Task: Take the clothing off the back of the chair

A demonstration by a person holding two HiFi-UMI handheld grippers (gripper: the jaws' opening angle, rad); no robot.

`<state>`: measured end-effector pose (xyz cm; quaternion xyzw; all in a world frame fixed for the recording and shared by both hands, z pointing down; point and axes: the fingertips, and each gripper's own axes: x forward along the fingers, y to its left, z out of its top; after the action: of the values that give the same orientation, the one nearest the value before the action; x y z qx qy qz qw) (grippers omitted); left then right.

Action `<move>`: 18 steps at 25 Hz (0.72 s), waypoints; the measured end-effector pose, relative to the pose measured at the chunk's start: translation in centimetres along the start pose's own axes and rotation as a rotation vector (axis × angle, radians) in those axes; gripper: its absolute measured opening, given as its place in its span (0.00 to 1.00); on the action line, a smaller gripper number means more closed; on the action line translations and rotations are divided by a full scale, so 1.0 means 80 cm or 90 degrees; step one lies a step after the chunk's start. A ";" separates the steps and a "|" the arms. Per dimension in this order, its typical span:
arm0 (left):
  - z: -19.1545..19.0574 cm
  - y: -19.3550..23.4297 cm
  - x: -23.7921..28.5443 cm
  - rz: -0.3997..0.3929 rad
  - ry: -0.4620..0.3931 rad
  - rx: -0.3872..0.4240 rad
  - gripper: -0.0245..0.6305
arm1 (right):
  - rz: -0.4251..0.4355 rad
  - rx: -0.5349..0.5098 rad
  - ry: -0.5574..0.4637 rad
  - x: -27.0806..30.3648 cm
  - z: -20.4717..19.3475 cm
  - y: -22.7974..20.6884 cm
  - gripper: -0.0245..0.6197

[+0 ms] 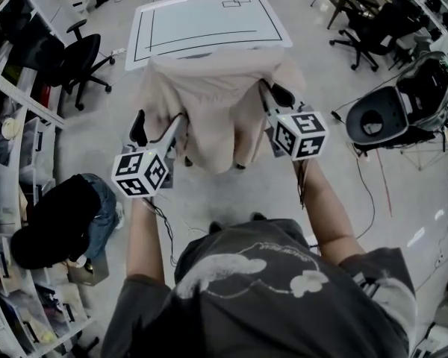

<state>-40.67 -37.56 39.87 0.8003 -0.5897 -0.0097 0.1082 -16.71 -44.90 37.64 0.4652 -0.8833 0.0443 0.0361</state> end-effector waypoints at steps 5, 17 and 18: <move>-0.007 -0.026 0.011 -0.045 0.013 0.011 0.72 | 0.006 -0.003 0.003 -0.003 -0.002 0.001 0.04; -0.003 -0.048 0.067 -0.049 0.061 0.064 0.78 | 0.025 0.001 0.007 0.001 -0.004 -0.002 0.04; -0.003 -0.047 0.069 -0.046 0.071 0.075 0.78 | 0.027 0.001 0.007 0.000 -0.004 -0.001 0.04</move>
<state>-35.40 -41.66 40.00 0.8253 -0.5529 0.0658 0.0935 -16.68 -44.93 37.96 0.4460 -0.8928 0.0482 0.0400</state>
